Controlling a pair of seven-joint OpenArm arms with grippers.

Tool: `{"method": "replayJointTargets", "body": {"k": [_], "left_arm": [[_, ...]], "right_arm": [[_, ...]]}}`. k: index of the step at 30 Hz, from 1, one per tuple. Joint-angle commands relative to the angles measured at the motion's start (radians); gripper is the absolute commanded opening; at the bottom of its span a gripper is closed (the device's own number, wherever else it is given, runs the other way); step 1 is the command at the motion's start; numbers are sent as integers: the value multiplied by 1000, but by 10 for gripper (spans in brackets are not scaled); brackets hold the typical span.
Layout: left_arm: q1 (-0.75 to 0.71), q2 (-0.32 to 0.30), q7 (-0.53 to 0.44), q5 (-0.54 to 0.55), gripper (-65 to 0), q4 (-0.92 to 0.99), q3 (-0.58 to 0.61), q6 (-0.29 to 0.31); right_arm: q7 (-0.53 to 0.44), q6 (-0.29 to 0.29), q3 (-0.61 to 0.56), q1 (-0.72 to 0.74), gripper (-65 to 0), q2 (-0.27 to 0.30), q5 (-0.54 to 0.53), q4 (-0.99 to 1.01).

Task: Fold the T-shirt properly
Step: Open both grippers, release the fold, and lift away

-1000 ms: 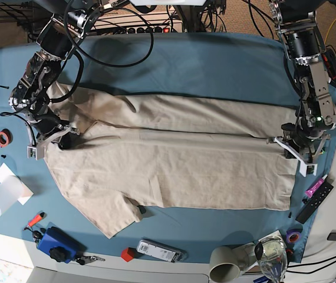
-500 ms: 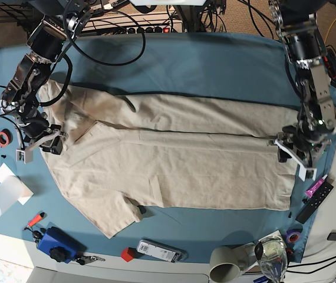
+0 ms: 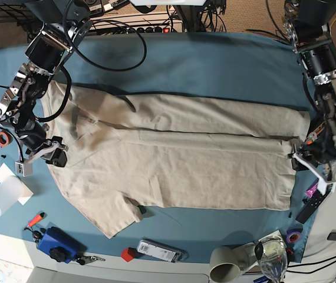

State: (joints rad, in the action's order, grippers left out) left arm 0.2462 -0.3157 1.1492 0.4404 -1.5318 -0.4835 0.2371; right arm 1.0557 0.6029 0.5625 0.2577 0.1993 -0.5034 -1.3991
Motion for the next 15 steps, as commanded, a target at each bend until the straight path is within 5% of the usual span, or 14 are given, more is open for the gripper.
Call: {"method": "replayJointTargets", "body": {"k": [1,7,15], "left_arm": [[1,-20,-5,26,-338,-21,-34,3],[-119,-19,15,130,-338,-27,-179,53],[-197,-16,36,141,-338,-29,-209,53]], "right_arm": [[-6,10,2,24,-448,17,-23,-31],[12,10,2,24,-448,17,-23,-48],[23,9,2,24,-448,17,-23,-48]]}}
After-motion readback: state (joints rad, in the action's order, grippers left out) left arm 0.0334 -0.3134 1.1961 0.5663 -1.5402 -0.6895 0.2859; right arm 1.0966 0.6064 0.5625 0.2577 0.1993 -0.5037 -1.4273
